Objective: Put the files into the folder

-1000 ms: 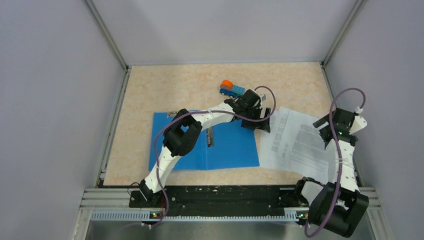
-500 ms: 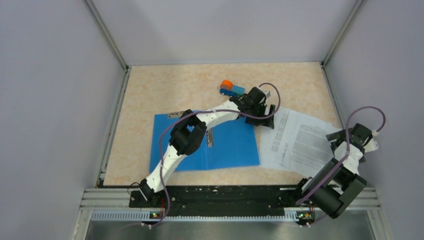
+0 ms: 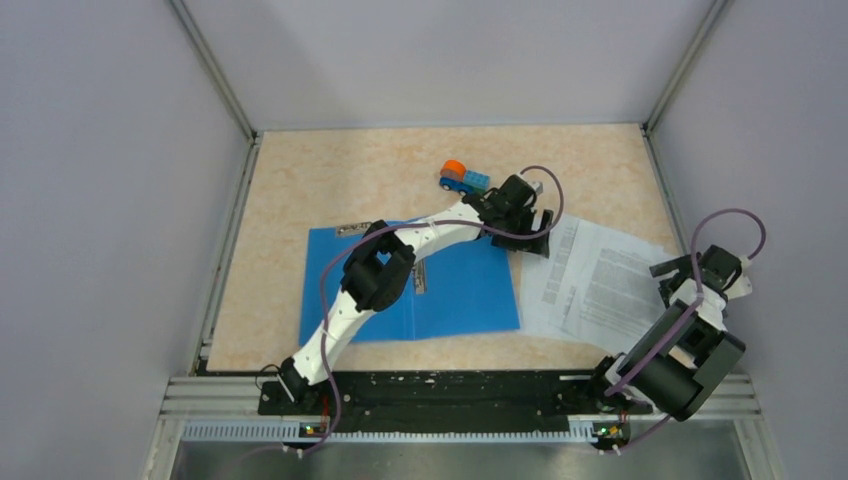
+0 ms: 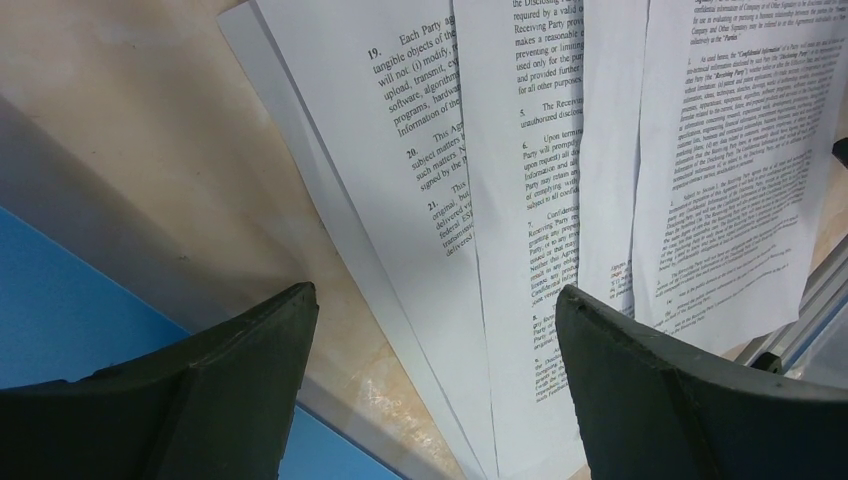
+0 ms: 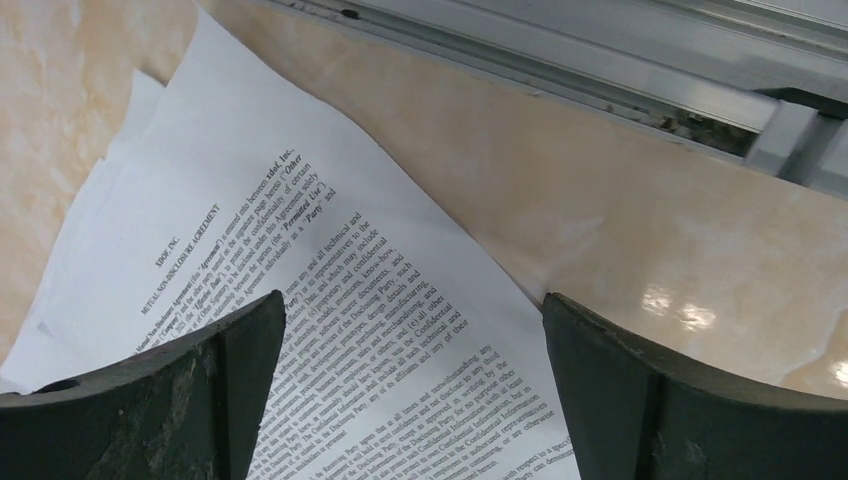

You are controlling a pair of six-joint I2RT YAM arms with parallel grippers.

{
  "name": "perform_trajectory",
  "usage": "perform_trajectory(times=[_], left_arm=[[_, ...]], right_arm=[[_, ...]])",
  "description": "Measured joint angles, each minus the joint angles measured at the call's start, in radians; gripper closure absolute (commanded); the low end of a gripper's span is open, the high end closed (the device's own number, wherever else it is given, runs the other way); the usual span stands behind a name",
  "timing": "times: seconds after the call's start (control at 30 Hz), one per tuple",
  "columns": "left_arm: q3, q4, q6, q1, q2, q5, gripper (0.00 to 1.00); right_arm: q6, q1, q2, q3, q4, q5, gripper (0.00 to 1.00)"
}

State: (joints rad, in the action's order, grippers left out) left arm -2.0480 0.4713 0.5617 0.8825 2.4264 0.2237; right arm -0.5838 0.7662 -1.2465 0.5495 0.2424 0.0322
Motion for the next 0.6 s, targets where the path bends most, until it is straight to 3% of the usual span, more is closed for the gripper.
perform_trajectory(times=[0.6], left_arm=[[-0.097, 0.007, 0.042, -0.002, 0.064, 0.076, 0.06]], right_arm=[[0.023, -0.334, -0.061, 0.039, -0.038, -0.016, 0.01]])
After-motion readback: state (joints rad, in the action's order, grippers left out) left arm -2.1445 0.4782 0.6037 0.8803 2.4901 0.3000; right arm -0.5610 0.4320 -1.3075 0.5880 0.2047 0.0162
